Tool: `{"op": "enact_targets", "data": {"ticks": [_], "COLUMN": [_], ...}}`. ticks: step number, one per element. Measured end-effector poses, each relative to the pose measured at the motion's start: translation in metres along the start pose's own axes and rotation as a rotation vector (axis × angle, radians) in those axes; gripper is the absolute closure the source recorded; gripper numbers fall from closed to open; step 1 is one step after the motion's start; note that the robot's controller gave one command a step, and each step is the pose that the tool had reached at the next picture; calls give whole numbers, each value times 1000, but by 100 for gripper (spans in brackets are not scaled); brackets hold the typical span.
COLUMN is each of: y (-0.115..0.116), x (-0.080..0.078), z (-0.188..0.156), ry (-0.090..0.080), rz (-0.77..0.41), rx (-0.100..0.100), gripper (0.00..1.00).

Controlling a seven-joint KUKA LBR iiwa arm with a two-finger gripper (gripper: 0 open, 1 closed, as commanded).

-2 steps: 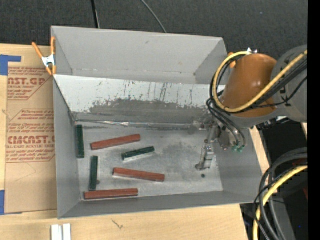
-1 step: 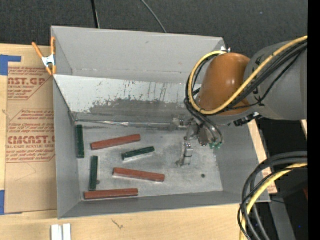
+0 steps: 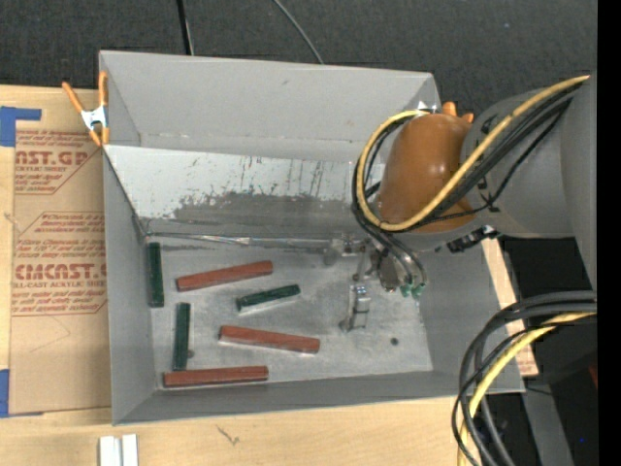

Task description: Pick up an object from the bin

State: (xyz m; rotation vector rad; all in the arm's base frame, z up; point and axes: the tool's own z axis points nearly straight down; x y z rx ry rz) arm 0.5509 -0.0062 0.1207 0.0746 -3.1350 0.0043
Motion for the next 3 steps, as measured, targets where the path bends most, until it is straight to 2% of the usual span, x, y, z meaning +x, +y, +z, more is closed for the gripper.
{"op": "enact_targets", "data": {"ticks": [1,2,3], "y": [74,73,76], "x": [-10,-11,-4], "z": [50,50,-115], "ry": [-7,-7,-13], "rz": [15,16,48], "rx": [-5,-4,-4], "gripper": [100,100,100]}}
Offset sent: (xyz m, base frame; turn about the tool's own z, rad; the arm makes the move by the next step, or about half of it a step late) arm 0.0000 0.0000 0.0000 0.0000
